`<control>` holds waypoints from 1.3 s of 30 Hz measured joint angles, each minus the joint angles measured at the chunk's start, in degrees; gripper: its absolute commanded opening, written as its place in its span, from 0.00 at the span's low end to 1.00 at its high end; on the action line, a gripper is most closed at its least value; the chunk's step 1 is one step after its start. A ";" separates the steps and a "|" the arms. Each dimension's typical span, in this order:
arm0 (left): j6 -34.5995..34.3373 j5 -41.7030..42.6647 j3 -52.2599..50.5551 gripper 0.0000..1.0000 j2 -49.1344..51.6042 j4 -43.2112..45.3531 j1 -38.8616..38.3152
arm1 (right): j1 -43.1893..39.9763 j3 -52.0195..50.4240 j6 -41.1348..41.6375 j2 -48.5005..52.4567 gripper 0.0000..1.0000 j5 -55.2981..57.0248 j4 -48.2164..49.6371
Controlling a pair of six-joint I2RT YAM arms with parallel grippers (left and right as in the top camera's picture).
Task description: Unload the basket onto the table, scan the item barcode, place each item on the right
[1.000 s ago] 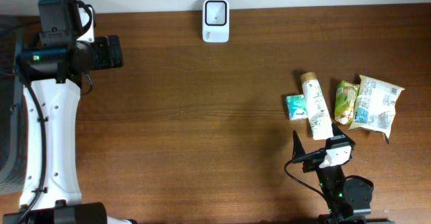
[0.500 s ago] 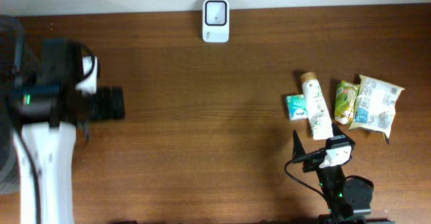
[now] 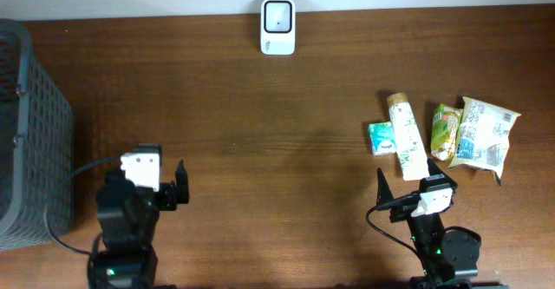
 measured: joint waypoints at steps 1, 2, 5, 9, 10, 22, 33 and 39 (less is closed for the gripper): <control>0.07 0.35 -2.80 0.99 -1.73 3.54 0.00 | 0.00 0.00 -0.02 0.00 0.98 0.00 0.02; 0.17 0.79 -5.01 0.99 -3.10 5.95 0.00 | 0.00 0.00 -0.02 0.00 0.98 0.00 0.02; 0.22 1.75 -12.04 0.99 -8.46 9.49 0.00 | 0.00 0.00 0.00 0.00 0.98 0.00 0.00; 0.24 2.29 -18.14 0.99 -16.46 14.97 0.00 | 0.00 0.00 -0.02 0.00 0.99 0.00 0.00; 0.22 2.32 -19.61 0.99 -18.58 15.93 0.00 | 0.00 0.00 -0.04 0.00 0.99 0.00 0.00; 3.65 1.79 -23.32 0.99 -30.67 15.10 0.00 | 0.00 0.00 -0.07 0.00 0.98 0.00 0.02; 3.87 -0.85 -23.50 0.99 -35.78 12.59 0.00 | 0.00 0.00 -0.02 0.00 0.99 0.00 0.00; 3.87 -1.20 -23.50 0.99 -35.78 12.57 0.00 | 0.00 0.00 -0.02 0.00 0.98 0.00 0.00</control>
